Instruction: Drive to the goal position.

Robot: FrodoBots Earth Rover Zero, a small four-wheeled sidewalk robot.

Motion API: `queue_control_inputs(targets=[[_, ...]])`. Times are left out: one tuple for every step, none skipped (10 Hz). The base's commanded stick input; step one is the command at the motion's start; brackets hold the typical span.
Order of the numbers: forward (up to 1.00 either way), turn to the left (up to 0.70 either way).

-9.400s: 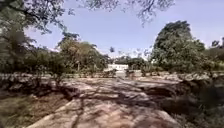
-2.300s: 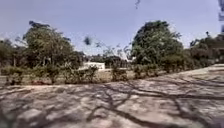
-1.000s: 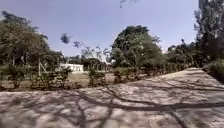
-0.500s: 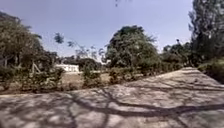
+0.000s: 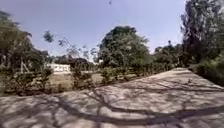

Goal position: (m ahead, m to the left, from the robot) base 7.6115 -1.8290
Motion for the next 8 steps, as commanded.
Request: queue_control_inputs(targets=[[0.5, -0.5], [0.5, -0.5], [0.5, -0.5], [0.5, -0.5], [0.5, -0.5], [0.5, -0.5], [0.5, -0.5], [0.5, -0.5]])
